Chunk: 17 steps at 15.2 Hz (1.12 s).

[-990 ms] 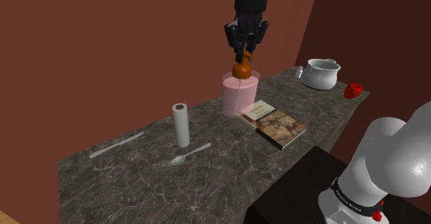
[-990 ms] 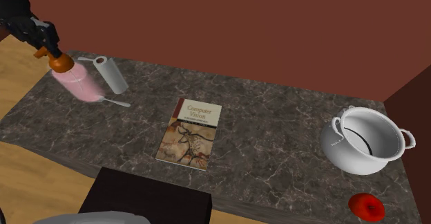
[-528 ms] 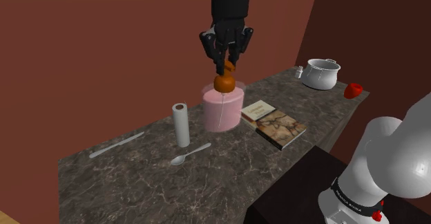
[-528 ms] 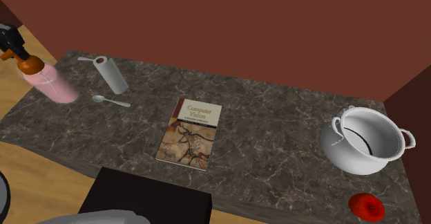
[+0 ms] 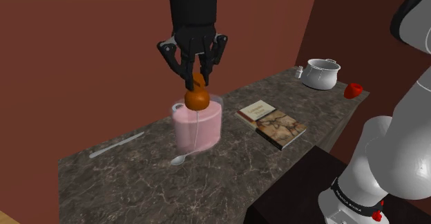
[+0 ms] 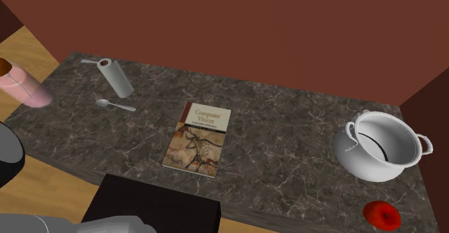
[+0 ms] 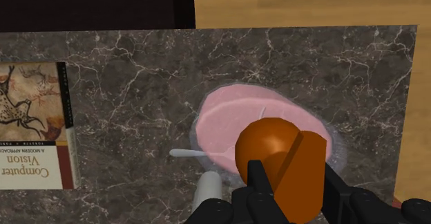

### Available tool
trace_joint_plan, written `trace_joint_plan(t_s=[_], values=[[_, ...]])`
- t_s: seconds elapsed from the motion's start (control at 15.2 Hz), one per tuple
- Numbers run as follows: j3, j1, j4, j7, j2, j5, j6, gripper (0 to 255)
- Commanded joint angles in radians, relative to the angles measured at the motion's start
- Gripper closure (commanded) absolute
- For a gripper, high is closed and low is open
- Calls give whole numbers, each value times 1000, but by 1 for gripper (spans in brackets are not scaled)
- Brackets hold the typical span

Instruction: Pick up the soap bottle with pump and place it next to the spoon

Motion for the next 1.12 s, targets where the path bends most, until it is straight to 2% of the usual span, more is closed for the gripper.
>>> trace_joint_plan(t_s=[0.0, 1.06], values=[[6, 5, -17, 12, 4, -1, 21, 255], [-6, -1, -315, -13, -70, 31, 253, 255]])
